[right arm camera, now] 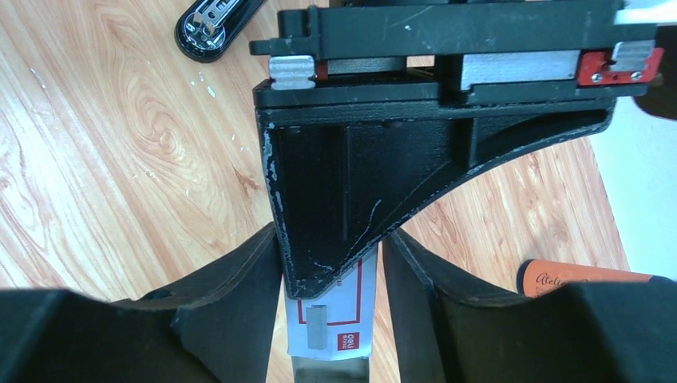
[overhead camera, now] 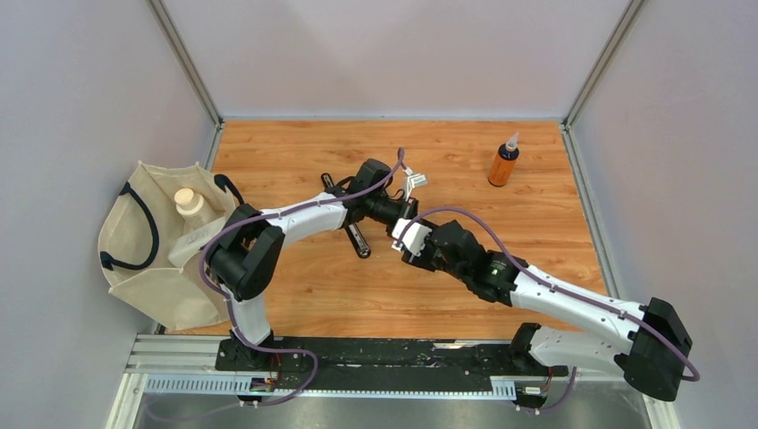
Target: Load the staples into the stapler
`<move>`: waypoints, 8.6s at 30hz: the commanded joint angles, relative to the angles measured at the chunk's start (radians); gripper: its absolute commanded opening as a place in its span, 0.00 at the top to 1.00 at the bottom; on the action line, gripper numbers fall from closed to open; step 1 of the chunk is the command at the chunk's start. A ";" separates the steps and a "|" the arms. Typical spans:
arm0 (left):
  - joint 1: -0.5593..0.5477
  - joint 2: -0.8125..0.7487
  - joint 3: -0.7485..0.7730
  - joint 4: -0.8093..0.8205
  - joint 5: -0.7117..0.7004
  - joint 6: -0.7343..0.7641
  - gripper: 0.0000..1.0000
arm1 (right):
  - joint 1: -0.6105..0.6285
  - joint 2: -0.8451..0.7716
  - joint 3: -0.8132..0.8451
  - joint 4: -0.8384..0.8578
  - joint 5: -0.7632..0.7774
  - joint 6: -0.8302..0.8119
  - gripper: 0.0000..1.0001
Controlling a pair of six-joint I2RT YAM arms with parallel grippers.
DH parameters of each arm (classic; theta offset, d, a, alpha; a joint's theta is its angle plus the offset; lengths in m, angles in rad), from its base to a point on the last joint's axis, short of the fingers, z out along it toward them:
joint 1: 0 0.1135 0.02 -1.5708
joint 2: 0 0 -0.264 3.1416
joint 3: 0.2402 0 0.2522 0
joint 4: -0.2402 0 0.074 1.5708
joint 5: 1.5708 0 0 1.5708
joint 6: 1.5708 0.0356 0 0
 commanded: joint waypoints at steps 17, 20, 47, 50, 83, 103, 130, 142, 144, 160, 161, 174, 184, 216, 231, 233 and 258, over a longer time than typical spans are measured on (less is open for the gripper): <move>0.003 0.136 0.212 -0.072 0.101 -0.051 0.89 | -0.296 -0.365 -0.013 -0.249 -0.228 -0.099 0.08; 0.003 0.193 0.260 -0.040 0.107 -0.100 0.88 | -0.362 -0.399 -0.059 -0.263 -0.243 -0.130 0.06; -0.017 0.371 0.310 0.335 0.169 -0.396 0.88 | -0.642 -0.196 -0.062 -0.254 -0.498 -0.216 0.09; -0.019 0.372 0.300 0.355 0.175 -0.410 0.88 | -0.640 -0.187 -0.064 -0.240 -0.488 -0.223 0.09; -0.037 0.363 0.260 0.445 0.200 -0.494 0.88 | -0.709 -0.172 -0.105 -0.191 -0.576 -0.282 0.47; -0.034 0.363 0.263 0.439 0.204 -0.496 0.88 | -0.752 -0.235 -0.130 -0.240 -0.588 -0.314 0.60; -0.005 0.383 0.297 0.427 0.181 -0.490 0.99 | -0.820 -0.297 -0.157 -0.324 -0.574 -0.364 0.59; 0.017 0.392 0.306 0.396 0.173 -0.452 0.99 | -0.869 -0.317 -0.168 -0.392 -0.556 -0.412 0.60; 0.024 0.409 0.330 0.373 0.170 -0.436 0.99 | -0.875 -0.319 -0.166 -0.410 -0.554 -0.421 0.60; 0.050 0.625 0.663 0.263 0.150 -0.452 0.39 | -0.890 -0.313 -0.156 -0.471 -0.583 -0.443 0.60; 0.054 0.624 0.662 0.254 0.147 -0.444 0.32 | -0.889 -0.310 -0.153 -0.476 -0.587 -0.444 0.60; 0.074 0.483 0.683 -0.176 -0.099 -0.120 0.20 | -0.890 -0.314 -0.117 -0.501 -0.619 -0.430 0.59; 0.067 0.510 0.935 -0.469 -0.262 0.041 0.18 | -0.890 -0.319 -0.108 -0.511 -0.631 -0.423 0.59; 0.902 -0.439 0.229 -1.029 -0.070 0.661 0.14 | -0.530 0.095 -0.012 -0.400 -0.544 -0.515 0.56; 0.966 -0.617 0.002 -0.952 -0.115 0.681 0.13 | -0.363 0.364 0.101 -0.346 -0.410 -0.490 0.55; 0.966 -0.634 -0.012 -0.943 -0.126 0.676 0.13 | -0.350 0.380 0.105 -0.347 -0.398 -0.492 0.55; 0.966 -0.683 -0.044 -0.914 -0.104 0.670 0.12 | -0.327 0.390 0.053 -0.245 -0.182 -0.444 0.25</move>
